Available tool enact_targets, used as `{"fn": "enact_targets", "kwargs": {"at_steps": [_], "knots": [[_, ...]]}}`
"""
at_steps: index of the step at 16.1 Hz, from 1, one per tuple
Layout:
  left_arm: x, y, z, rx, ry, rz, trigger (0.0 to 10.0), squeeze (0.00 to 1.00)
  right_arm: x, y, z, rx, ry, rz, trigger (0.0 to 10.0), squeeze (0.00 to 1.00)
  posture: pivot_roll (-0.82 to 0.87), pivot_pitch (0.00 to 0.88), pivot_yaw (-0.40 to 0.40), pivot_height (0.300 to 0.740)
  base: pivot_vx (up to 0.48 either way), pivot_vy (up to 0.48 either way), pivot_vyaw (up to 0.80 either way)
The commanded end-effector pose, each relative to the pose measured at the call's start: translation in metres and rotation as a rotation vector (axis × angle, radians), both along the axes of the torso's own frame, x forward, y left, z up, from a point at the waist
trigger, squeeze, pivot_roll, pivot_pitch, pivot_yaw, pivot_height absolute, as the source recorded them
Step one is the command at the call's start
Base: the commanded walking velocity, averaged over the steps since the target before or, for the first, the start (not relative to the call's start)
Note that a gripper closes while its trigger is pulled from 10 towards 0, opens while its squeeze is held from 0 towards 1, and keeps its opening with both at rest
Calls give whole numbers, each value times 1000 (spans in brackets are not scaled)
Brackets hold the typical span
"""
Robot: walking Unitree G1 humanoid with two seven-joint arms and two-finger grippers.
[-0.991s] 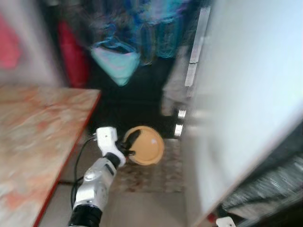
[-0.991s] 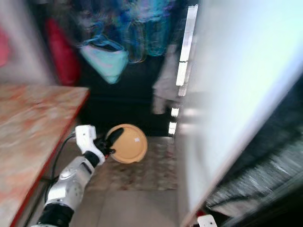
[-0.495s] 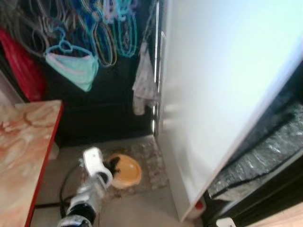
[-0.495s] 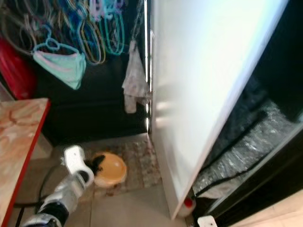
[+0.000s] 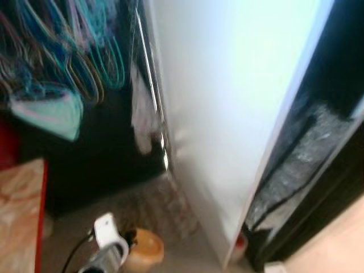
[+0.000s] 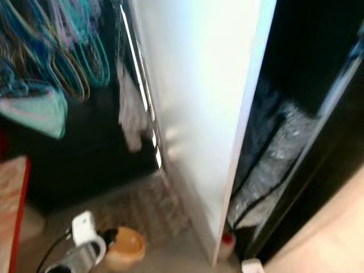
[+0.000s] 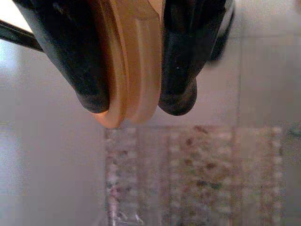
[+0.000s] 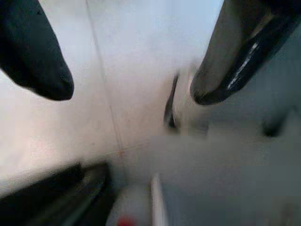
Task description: Restocking fridge
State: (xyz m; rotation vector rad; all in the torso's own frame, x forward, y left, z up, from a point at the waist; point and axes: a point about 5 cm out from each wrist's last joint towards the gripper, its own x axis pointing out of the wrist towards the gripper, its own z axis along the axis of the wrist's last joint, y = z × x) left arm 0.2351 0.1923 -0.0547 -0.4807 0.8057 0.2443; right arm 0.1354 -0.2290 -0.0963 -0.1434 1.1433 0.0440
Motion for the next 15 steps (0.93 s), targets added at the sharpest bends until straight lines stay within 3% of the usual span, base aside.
{"fn": "enact_targets", "kwargs": {"at_steps": [1,10,13,15], "knots": [[-14,8,-8,32,60,7,10000,0,-9,6,-4,18,25,2,10000,0,-122,0,57,740,0,0,-775],[-20,12,-12,33,72,51,10000,0,-8,6,-4,12,21,-2,10000,0,-115,0,43,740,0,0,-775],[-20,8,-11,45,59,5,10000,0,-7,5,-4,11,21,-2,10000,0,-116,0,40,740,0,0,-775],[-21,8,-12,94,69,-51,10000,0,-7,5,-4,10,21,-1,10000,0,-116,0,38,740,0,-433,-775]]}}
